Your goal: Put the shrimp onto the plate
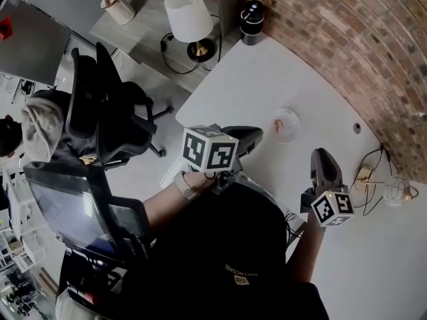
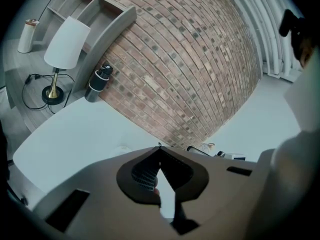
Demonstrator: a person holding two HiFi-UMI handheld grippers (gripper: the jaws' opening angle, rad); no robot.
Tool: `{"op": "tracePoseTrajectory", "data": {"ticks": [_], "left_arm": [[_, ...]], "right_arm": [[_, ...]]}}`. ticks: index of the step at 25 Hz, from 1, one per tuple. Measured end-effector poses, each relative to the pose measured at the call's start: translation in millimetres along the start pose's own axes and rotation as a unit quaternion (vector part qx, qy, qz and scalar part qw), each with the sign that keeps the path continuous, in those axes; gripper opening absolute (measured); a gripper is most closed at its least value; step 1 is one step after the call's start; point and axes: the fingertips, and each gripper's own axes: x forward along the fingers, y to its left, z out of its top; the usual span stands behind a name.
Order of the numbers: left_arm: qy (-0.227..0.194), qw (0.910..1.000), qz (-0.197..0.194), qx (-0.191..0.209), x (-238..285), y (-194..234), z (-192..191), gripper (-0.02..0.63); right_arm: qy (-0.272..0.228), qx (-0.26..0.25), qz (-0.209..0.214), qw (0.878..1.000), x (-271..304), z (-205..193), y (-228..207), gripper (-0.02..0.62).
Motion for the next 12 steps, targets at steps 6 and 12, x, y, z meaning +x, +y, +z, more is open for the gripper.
{"op": "tracePoseTrajectory", "data": {"ticks": [6, 12], "left_arm": [[-0.005, 1.0, 0.006, -0.003, -2.2, -1.9, -3.5, 0.003], [-0.005, 0.9999, 0.006, -0.01, 1.7, 1.0, -5.6, 0.003]], "right_arm": [[0.004, 0.001, 0.008, 1.0, 0.4, -2.2, -1.1, 0.058], [0.004, -0.005, 0.015, 1.0, 5.3, 0.7, 2.4, 0.057]]}}
